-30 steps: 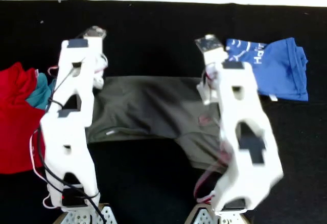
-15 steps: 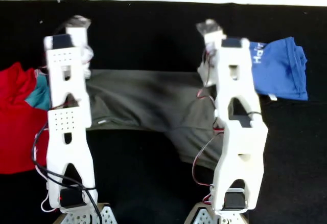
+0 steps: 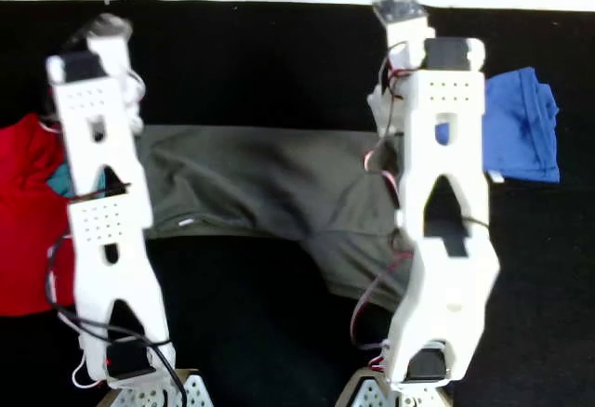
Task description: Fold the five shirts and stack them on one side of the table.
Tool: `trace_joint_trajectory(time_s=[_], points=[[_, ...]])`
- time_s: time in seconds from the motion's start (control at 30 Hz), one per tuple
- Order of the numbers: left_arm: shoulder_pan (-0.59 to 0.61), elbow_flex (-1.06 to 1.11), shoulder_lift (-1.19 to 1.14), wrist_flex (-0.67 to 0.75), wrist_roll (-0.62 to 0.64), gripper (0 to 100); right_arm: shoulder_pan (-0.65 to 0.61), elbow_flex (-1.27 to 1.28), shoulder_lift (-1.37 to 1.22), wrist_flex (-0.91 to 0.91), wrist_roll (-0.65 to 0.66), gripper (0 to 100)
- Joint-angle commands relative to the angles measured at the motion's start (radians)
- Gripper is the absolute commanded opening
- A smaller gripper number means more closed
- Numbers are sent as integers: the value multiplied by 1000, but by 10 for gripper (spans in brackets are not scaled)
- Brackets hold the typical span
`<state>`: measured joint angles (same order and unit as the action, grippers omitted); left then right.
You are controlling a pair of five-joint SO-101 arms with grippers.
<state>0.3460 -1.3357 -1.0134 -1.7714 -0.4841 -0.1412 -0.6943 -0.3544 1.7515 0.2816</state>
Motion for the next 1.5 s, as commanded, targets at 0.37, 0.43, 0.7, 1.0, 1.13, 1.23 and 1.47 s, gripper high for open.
trace_joint_trajectory(time_s=[0.37,0.43,0.7,1.0,1.13,1.23,1.47], points=[[-22,1446,911,434,0,9,-48,809,578,-223,-6,43],[-39,1606,960,572,2,9,-48,944,601,-311,-6,43],[-21,1902,920,973,5,9,36,1297,498,-754,77,43],[4,1903,895,994,8,9,277,918,108,-710,143,43],[4,1905,891,994,8,9,277,700,96,-524,143,43],[4,1908,888,996,8,9,277,555,96,-381,143,43],[4,1908,886,1000,8,9,182,410,168,-91,141,9]])
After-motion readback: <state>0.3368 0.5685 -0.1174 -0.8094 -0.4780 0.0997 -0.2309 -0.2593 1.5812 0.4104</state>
